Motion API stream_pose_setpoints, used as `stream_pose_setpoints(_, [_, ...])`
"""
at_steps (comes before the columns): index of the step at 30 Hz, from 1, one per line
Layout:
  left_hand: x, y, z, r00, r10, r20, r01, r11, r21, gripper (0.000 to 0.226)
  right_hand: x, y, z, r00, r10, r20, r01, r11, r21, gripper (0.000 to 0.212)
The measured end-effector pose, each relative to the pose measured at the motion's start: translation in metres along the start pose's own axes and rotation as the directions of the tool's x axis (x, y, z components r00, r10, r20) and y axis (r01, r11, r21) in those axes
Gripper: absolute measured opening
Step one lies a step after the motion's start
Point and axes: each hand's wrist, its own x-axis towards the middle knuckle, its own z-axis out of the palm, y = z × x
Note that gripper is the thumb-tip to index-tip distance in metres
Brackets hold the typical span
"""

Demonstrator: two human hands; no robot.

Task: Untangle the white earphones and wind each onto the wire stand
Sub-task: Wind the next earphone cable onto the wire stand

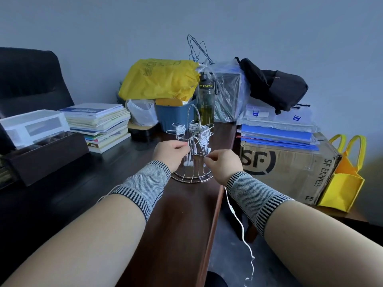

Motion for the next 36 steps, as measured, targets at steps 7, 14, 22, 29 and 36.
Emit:
stream_pose_setpoints(7, [-0.004, 0.007, 0.012, 0.999, -0.02, 0.032, 0.022, 0.996, -0.083, 0.022, -0.004, -0.002, 0.012, 0.996, -0.091, -0.013, 0.092, 0.984, 0.153, 0.02])
stream_pose_setpoints(14, [0.001, 0.007, 0.013, 1.0, 0.003, 0.014, -0.003, 0.999, -0.044, 0.015, -0.007, -0.013, 0.02, 0.993, -0.108, -0.037, 0.114, 0.948, 0.296, 0.021])
stream_pose_setpoints(22, [0.003, 0.004, 0.011, 0.999, -0.019, -0.029, 0.02, 0.999, 0.028, 0.012, -0.011, -0.015, 0.021, 0.995, -0.084, -0.059, 0.1, 0.93, 0.354, 0.024])
stream_pose_setpoints(29, [0.003, -0.005, 0.003, 0.946, -0.153, 0.284, 0.241, 0.921, -0.307, 0.019, -0.04, -0.011, 0.041, 0.953, -0.288, -0.091, 0.297, 0.949, 0.109, 0.024])
stream_pose_setpoints(36, [-0.006, 0.01, -0.005, 0.843, -0.223, 0.49, 0.493, 0.685, -0.536, 0.022, -0.051, -0.007, 0.053, 0.972, -0.237, 0.011, 0.237, 0.971, -0.019, 0.023])
